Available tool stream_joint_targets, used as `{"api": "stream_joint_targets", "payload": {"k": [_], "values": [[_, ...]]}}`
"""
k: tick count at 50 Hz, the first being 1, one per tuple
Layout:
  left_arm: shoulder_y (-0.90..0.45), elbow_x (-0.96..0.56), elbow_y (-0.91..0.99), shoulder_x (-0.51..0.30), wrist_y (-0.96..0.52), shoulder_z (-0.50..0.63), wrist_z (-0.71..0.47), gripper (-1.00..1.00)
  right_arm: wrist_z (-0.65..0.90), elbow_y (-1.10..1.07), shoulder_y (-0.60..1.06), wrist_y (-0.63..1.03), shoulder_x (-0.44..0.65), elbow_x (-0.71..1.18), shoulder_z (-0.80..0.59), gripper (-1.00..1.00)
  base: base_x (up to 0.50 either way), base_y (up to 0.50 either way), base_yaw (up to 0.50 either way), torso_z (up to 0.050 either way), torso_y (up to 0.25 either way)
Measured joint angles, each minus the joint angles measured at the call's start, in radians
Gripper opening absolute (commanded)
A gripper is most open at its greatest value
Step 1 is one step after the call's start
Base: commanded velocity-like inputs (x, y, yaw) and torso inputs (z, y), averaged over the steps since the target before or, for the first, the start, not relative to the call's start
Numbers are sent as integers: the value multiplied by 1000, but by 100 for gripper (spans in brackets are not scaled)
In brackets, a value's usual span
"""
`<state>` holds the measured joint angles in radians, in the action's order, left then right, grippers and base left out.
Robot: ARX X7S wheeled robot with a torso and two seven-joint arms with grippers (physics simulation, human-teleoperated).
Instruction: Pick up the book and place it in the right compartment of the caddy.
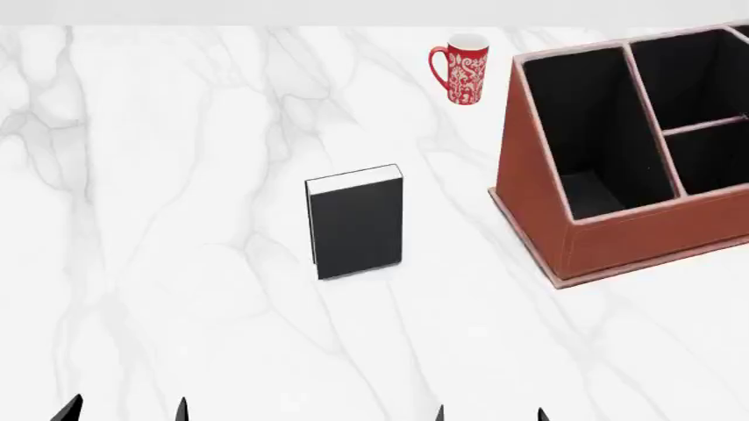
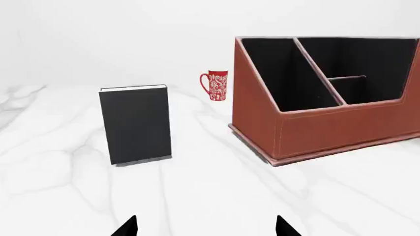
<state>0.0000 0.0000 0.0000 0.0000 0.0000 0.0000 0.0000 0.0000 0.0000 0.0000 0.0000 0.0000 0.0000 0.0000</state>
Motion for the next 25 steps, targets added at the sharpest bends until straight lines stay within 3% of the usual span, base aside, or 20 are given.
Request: {"api": "stream_joint_targets", "payload": {"k": [25], "values": [[0,-49,3,-51,-1,59,-59,100,72,-1,1,-4,50,25,-68,100,0,0,0,0,0]]}}
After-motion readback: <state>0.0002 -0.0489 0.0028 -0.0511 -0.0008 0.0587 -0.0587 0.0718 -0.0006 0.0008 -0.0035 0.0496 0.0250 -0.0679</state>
